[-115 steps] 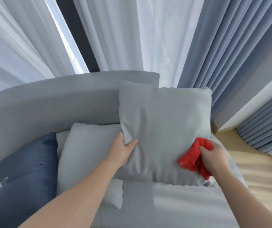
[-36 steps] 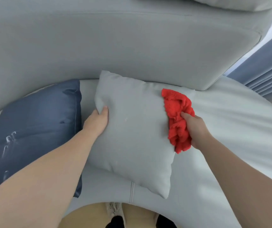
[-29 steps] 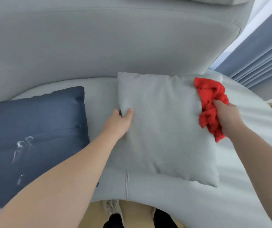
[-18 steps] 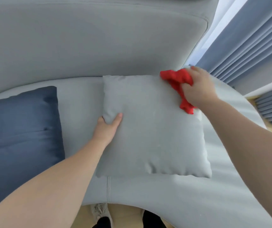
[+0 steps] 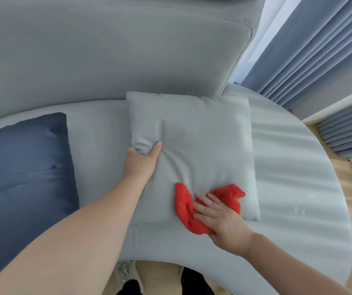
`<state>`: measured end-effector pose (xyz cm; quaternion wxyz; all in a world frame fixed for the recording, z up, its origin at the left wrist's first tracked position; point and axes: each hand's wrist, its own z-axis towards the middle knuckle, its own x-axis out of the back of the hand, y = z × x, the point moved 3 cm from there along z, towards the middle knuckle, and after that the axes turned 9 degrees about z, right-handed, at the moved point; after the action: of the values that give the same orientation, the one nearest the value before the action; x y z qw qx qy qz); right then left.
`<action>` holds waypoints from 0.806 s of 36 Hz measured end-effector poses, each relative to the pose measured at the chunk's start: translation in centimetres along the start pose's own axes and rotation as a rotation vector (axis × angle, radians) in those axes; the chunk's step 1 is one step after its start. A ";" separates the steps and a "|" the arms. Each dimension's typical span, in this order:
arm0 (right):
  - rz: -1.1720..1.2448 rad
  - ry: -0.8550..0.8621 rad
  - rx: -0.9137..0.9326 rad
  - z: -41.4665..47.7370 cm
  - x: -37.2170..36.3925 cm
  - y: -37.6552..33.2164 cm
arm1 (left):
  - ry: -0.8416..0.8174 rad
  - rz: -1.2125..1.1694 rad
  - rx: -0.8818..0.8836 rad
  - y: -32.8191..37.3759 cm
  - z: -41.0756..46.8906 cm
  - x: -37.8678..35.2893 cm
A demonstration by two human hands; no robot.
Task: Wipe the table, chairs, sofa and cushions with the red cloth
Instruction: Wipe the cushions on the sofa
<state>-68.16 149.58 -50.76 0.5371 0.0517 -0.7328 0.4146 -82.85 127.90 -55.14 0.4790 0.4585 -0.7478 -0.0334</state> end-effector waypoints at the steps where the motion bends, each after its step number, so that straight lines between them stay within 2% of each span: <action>1: 0.020 0.007 0.017 -0.6 0.0 -0.2 | 0.003 0.009 0.001 0.0 -0.1 0.1; 5: 0.138 0.096 -0.086 -0.9 2.5 -0.2 | 0.002 -0.003 0.027 -0.5 -0.5 0.7; 12: 0.391 0.502 -0.344 6.2 11.4 2.0 | -0.009 -0.035 0.020 -1.4 -0.8 2.0; 16: 0.447 0.617 -0.433 11.0 15.3 3.4 | -0.058 -0.083 0.017 -2.5 -0.3 2.5; 19: 0.405 0.624 -0.463 14.7 17.5 4.9 | -0.134 -0.056 0.022 -4.0 0.0 2.4; 21: 0.307 0.553 -0.443 17.0 17.4 6.3 | -0.181 -0.039 0.051 -5.6 -0.2 2.3; 25: -0.035 0.075 -0.555 18.6 12.0 8.4 | -0.268 -0.132 0.070 -7.2 -1.1 1.1; 26: -0.115 0.056 -0.544 18.5 10.7 8.3 | -0.281 -0.168 0.062 -7.0 -1.2 0.7; 29: -0.174 0.157 -0.402 17.7 8.0 5.9 | -0.282 -0.262 0.098 -6.1 -1.1 -0.2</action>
<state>-87.73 144.61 -48.80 0.6259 -0.0258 -0.7492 0.2150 -78.00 124.98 -57.66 0.3383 0.5653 -0.7422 -0.1228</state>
